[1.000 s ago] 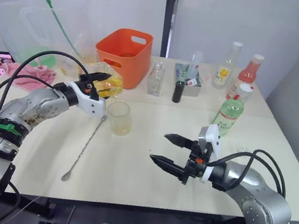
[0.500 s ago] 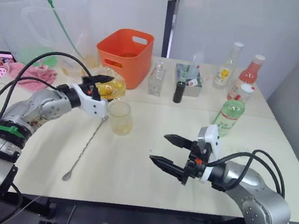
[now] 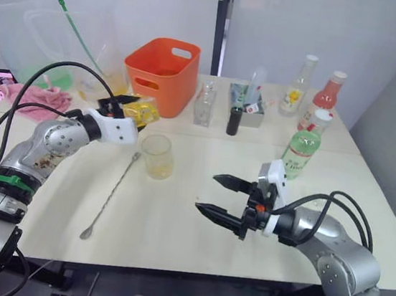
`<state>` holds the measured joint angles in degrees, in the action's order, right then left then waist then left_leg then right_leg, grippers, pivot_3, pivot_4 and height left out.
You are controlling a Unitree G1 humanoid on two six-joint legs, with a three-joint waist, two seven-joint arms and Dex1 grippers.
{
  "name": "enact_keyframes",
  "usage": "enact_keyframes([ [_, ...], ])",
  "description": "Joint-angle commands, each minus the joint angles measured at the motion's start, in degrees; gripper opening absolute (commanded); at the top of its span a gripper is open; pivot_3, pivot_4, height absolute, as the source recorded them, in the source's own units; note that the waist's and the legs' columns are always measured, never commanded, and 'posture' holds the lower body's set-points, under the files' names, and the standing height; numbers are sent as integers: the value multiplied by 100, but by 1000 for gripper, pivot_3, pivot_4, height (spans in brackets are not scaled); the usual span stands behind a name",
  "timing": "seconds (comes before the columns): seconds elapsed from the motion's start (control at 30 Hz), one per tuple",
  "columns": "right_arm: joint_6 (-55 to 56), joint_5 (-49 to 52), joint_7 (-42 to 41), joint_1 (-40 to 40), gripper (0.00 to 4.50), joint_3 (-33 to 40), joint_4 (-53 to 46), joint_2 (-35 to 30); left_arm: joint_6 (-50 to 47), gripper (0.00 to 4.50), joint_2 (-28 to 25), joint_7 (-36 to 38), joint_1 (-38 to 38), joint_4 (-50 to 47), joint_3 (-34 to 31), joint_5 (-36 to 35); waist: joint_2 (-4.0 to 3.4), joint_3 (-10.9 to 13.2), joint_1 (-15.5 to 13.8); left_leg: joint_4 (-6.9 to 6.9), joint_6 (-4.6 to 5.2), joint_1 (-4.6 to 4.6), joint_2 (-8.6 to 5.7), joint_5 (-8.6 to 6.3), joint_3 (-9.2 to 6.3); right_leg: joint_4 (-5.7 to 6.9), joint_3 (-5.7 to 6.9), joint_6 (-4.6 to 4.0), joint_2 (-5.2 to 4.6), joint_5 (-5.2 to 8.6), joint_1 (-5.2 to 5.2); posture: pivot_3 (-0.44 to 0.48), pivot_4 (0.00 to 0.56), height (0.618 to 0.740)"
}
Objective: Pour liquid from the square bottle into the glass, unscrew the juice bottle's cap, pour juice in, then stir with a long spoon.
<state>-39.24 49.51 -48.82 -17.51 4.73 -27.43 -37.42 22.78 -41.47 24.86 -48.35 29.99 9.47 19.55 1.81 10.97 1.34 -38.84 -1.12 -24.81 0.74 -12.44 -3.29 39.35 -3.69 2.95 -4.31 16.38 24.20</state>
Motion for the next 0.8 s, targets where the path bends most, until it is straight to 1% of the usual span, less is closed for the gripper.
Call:
enact_keyframes([
  [0.03,68,2,-133,-155,4500,-23,14,-8,-1085,2806,154,240,17,-857,-805,-1043,0,0,1,-1,0,0,0,0,0,1,0,0,-1,0,0,0,150,740],
  [0.2,40,33,-299,-311,4500,-93,166,-7,-2895,2806,469,441,314,-1748,-1545,-2120,0,0,2,-6,0,-1,0,0,-3,3,0,0,1,0,-1,0,150,740],
  [0.33,50,-7,-541,-416,4500,-194,311,-34,-4222,2806,600,166,643,-2382,-2265,-2787,0,0,30,-6,0,0,0,0,-4,4,0,0,1,0,0,0,150,740],
  [0.4,67,-30,-639,-460,4500,-231,393,-15,-4863,2806,677,-55,711,-2532,-2629,-3088,1,0,53,-6,0,1,2,0,-6,8,0,0,2,0,1,0,150,740],
  [0.43,80,-58,-687,-484,4500,-256,438,-6,-5039,2806,694,-153,732,-2571,-2778,-3183,1,0,66,-6,0,2,2,0,-7,11,0,0,3,0,1,0,150,740],
  [0.6,116,-159,-847,-597,4500,-391,597,86,-5339,2806,673,-449,1126,-2797,-3450,-3531,2,-1,115,-5,0,7,2,0,-6,17,0,-1,1,0,1,0,150,740],
  [0.7,111,-192,-921,-636,4500,-451,633,142,-5312,2806,654,-462,1452,-2902,-3738,-3722,3,-2,115,-4,0,8,3,0,-6,23,0,-1,-1,-1,3,0,150,740],
  [0.8,103,-226,-954,-686,4500,-480,660,192,-5058,2806,665,-495,1808,-2988,-3881,-3733,9,-5,104,-4,-1,9,2,0,-5,21,0,-2,-2,-1,2,0,150,740],
])
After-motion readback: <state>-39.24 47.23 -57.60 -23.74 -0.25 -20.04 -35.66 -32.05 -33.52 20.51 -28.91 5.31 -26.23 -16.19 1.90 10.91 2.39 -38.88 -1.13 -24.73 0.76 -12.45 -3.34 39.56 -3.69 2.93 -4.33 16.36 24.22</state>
